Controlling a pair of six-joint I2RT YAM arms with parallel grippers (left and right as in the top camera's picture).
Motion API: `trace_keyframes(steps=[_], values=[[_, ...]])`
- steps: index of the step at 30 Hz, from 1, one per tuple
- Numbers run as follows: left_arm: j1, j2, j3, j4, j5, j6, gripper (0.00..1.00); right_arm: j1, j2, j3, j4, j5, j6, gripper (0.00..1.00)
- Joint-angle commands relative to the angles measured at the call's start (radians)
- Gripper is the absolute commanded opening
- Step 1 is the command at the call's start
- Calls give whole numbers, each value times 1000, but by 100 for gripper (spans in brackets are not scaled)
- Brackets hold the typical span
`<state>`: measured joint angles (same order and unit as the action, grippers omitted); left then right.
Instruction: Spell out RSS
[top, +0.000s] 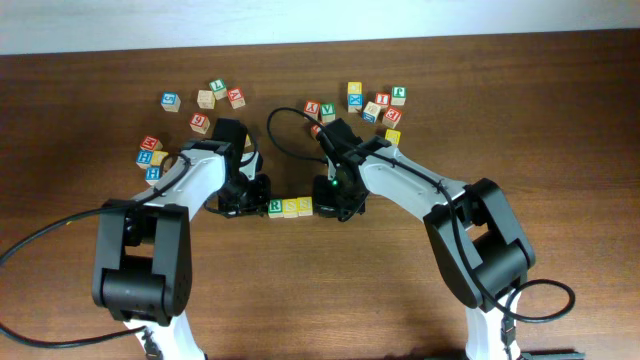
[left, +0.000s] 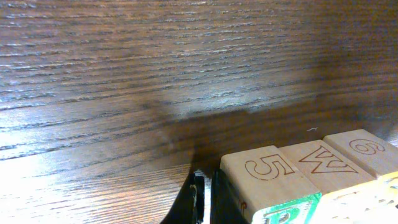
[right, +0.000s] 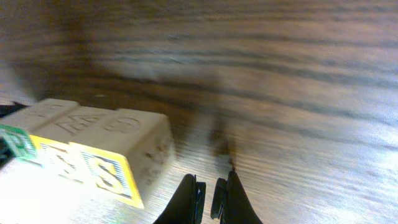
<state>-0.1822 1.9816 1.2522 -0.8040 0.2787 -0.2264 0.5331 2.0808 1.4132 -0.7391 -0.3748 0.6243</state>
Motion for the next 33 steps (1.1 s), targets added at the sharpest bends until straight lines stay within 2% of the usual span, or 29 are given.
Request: trace_keyframes(steps=[1, 7, 11, 16, 20, 25, 33], values=[[-5, 43, 17, -18, -41, 19, 0, 9, 0, 42, -21, 56, -3, 4], [9, 43, 113, -132, -203, -41, 0, 9, -1, 106, -128, 125, -23, 4], [57, 39, 199, -224, -216, -54, 0, 11, -14, 174, -229, 118, -57, 4], [145, 34, 214, -265, -216, -103, 0, 54, -26, 200, -348, 39, -120, 4], [195, 34, 214, -273, -216, -102, 0, 125, -26, 195, -326, 44, -106, 4], [234, 34, 212, -282, -217, -103, 0, 197, -23, 194, -277, 126, 39, 4], [272, 34, 208, -286, -217, -128, 0, 267, 26, 193, -201, 202, 118, 4]])
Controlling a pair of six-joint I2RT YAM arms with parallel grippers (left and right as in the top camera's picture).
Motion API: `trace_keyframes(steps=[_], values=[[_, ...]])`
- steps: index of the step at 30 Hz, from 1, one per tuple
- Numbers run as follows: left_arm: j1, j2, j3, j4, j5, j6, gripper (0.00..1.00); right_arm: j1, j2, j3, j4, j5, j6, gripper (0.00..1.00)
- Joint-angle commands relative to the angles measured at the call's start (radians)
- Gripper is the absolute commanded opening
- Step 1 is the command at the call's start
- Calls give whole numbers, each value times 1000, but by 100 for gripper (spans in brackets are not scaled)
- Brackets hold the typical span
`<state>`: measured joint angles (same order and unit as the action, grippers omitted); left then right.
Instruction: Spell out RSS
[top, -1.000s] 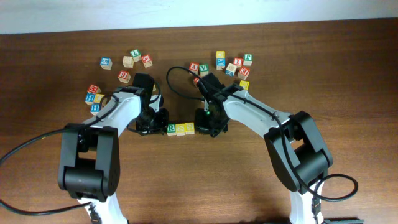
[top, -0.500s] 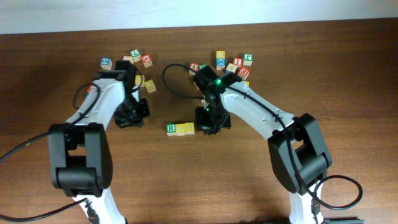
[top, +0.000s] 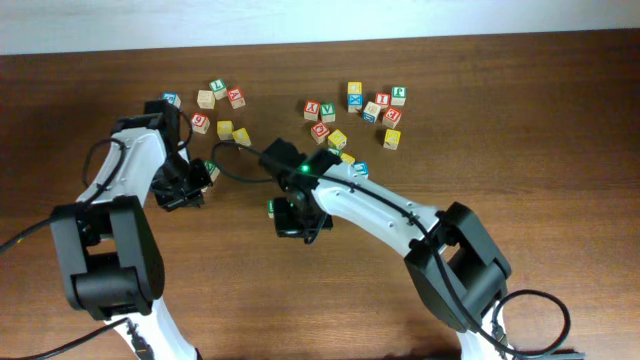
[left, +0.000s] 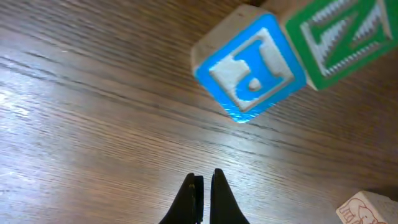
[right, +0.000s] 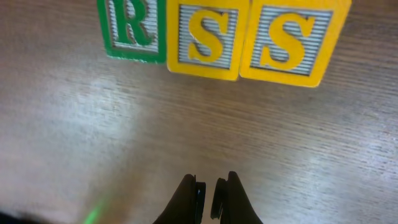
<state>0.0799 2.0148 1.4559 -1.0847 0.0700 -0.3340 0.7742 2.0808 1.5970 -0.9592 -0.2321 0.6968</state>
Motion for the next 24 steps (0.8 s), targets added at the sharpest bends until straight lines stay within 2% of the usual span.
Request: trace_keyframes(steps=[1, 9, 14, 16, 24], values=[[10, 1, 4, -6, -8, -21, 0, 32, 35, 9, 32, 62, 46, 4], [10, 1, 3, -5, -19, -21, 1, 37, 74, 9, 60, 117, 53, 4], [10, 1, 3, -5, -19, -21, 18, 37, 75, 9, 84, 122, 53, 4], [10, 1, 4, -6, -19, -21, 20, 37, 75, 9, 86, 139, 53, 4], [10, 1, 4, -6, -19, -21, 21, 37, 76, 9, 112, 140, 52, 4]])
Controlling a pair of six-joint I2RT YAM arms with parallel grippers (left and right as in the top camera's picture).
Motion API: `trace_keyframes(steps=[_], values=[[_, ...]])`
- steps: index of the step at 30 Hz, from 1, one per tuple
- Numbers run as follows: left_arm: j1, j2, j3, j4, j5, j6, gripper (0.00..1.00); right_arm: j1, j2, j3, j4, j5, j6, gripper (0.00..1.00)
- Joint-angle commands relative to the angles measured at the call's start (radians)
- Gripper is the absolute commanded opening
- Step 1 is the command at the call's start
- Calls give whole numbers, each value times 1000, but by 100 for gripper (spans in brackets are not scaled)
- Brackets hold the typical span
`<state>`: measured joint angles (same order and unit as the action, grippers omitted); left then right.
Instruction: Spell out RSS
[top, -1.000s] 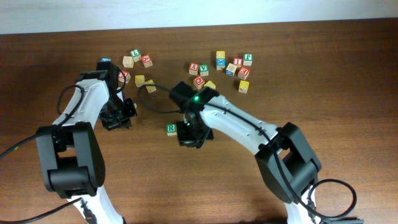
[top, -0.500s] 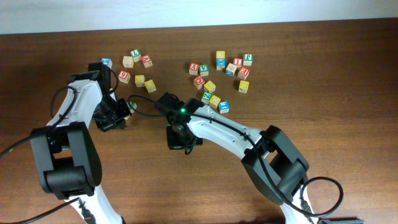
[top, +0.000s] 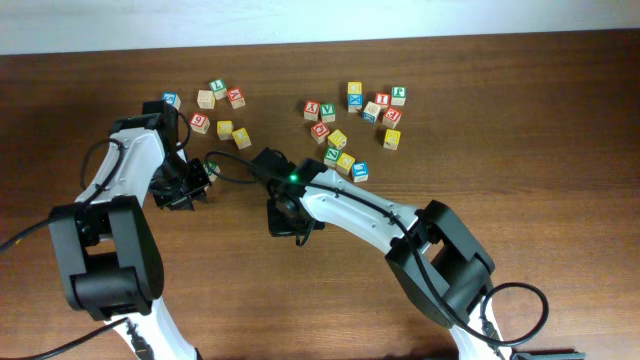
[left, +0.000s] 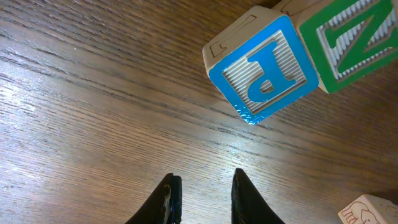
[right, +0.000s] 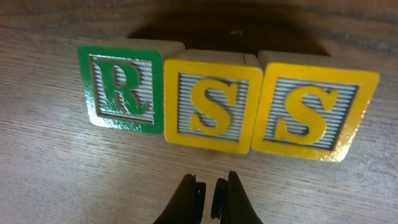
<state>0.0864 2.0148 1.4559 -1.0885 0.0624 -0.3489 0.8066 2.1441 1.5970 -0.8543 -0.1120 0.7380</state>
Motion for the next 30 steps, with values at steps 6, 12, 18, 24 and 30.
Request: trace_keyframes(steps=[6, 12, 18, 24, 30], values=[[4, 1, 3, -2, -11, -6, 21, 5, 35, 9, 19, 18, 11, 4], [4, 1, 3, -2, -11, -6, 22, 5, 57, 9, 20, 16, 11, 4], [4, 1, 3, -2, -11, -6, 22, 5, 57, 9, 34, 17, 0, 4], [4, 1, 3, -2, -11, -6, 21, 5, 57, 9, 46, 19, -4, 4], [4, 1, 3, -2, -11, -6, 21, 5, 57, 9, 51, 27, -27, 4]])
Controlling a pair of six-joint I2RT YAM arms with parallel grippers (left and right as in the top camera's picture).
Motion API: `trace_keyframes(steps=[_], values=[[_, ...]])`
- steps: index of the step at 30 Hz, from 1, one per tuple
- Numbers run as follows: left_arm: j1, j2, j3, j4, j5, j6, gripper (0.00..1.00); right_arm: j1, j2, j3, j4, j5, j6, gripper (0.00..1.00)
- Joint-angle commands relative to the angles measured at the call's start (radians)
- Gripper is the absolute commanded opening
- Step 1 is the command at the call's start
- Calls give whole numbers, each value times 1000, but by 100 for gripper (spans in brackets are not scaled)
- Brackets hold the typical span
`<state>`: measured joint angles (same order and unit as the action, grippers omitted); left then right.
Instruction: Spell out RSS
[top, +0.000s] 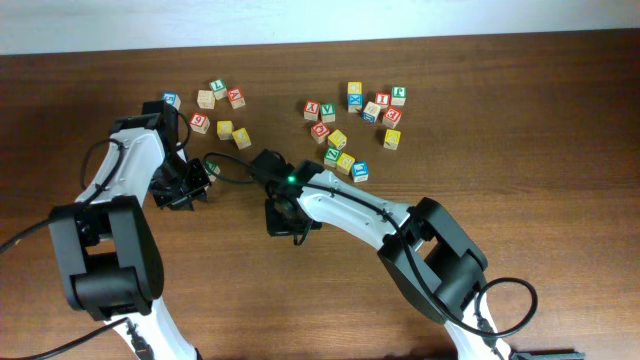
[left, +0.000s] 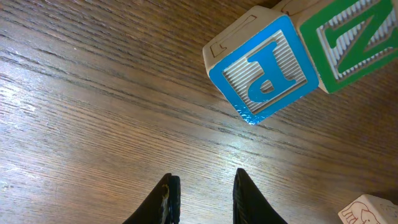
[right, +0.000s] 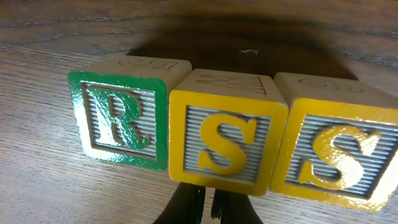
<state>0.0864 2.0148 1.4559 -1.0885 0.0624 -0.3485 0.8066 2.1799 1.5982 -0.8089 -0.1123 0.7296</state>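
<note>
In the right wrist view a green R block (right: 118, 118), a yellow S block (right: 227, 149) and a second yellow S block (right: 339, 158) stand side by side in one row, touching. My right gripper (right: 206, 202) is shut and empty, its tips right at the front of the middle S. In the overhead view the right gripper (top: 283, 215) covers the row. My left gripper (left: 203, 186) is open over bare wood, short of a blue P block (left: 264, 68), at the table's left (top: 180, 192).
A green block (left: 351, 37) touches the blue P block, with a plain wooden one (left: 367, 208) at the lower right. Loose letter blocks lie in clusters at the back left (top: 215, 95) and back right (top: 365, 105), with a few more (top: 345, 160) behind the right arm.
My right gripper has come closer to the R S S row, its shut tips now at the middle S. The left gripper has stayed open in the same place.
Both grippers were shut at either end of the R S S row. Then the left one was off at the left by the blue P block, shut, and the right one faced the row. The left gripper opened; the right one closed in on the row.
</note>
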Motion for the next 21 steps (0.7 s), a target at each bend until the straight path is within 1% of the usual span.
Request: trace_keyframes(steps=[1, 21], values=[[4, 1, 3, -2, -11, -6, 21, 5, 21, 8, 5, 31, -18, 4], [4, 1, 3, -2, -11, -6, 22, 4, 21, 8, 6, 27, -18, 4]])
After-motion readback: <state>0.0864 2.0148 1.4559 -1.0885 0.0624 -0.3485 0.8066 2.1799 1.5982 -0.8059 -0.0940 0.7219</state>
